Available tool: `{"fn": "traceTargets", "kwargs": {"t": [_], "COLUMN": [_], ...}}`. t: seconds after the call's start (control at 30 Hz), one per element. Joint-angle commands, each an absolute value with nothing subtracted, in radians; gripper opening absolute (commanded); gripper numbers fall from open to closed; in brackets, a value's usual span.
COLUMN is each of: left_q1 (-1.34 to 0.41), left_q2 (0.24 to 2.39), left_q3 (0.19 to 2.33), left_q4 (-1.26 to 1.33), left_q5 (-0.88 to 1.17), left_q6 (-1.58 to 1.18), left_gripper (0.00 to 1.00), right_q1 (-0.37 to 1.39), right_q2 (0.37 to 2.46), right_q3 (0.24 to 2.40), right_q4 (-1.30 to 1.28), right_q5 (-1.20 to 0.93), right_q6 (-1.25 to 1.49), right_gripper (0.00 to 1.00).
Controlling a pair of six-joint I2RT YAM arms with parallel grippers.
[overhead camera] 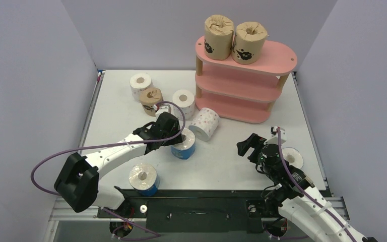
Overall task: Place and organize the paper towels onto the shelf
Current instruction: Pick up the paper towel from the center of the board.
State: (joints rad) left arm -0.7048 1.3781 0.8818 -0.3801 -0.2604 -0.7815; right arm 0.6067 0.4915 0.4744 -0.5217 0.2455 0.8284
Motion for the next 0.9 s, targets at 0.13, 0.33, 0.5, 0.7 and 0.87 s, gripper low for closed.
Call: {"fn": "traceTargets", "kwargs": {"t": [0.13, 0.33, 0.5, 0.7, 0.87], "left_q1": [-0.703, -0.711, -0.715, -0.719, -0.725], "left_q2": [1.389, 1.34, 1.267, 1.158, 1.061], "left_q3": [0.863, 0.836, 0.838, 0.885, 0.938], "left_q4": [-0.343, -0.336, -0.361, -0.442, -0.509], "left_q5": [-0.233, -0.226, -0.231, -0.262, -0.271], "left_q6": [-0.784, -0.79, -0.785, -0.758, -0.74], "left_gripper": [0.48, 0.35, 0.25, 0.19, 0.17], "right_q1": [0.618, 0.622, 0.623, 0.624, 0.624], "right_q2": [0.459, 0.442, 0.419, 0.408, 0.411], "right_q3": [0.463, 0.456, 0.473, 0.522, 0.552], "right_q4": [-0.532, -0.553, -0.585, -0.615, -0.62], "right_q5": [0.245, 0.248, 0.265, 0.266, 0.264], "right_q6": [0.844, 0.847, 0.837, 0.8, 0.776], "right_gripper": [0.84, 0.84, 0.84, 0.84, 0.84]}}
